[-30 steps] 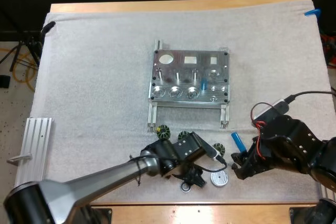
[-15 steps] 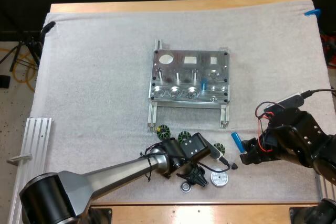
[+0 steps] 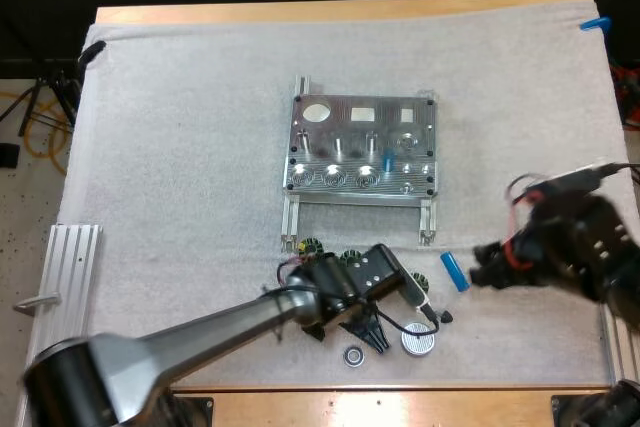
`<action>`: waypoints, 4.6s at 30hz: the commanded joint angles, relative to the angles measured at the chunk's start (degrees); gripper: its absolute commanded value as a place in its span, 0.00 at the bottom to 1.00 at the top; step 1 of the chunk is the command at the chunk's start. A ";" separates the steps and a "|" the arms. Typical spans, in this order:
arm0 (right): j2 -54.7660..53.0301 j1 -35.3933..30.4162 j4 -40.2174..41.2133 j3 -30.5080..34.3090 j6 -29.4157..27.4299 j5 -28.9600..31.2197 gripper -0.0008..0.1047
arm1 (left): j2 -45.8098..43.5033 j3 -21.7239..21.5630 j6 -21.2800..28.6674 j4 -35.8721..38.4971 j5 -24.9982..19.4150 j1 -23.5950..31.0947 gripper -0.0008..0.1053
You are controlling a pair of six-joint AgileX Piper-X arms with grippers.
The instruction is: Load cells from left to right
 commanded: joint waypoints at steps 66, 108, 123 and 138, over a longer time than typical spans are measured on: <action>16.63 -2.11 -15.71 -0.69 -5.19 -46.81 0.01 | -23.60 -0.58 26.19 -15.64 2.27 0.01 0.01; 30.98 -2.11 -10.57 -17.03 -9.32 -8.78 0.01 | -33.17 -0.58 1.67 -1.41 -7.25 0.01 0.66; 49.89 -2.07 -1.50 -34.43 -18.03 -0.78 0.01 | -36.40 -0.58 0.23 -1.41 -7.79 0.01 0.66; 55.80 -2.07 -1.57 -36.06 -19.42 -0.44 0.01 | -36.40 -0.58 0.23 -1.41 -7.79 0.01 0.66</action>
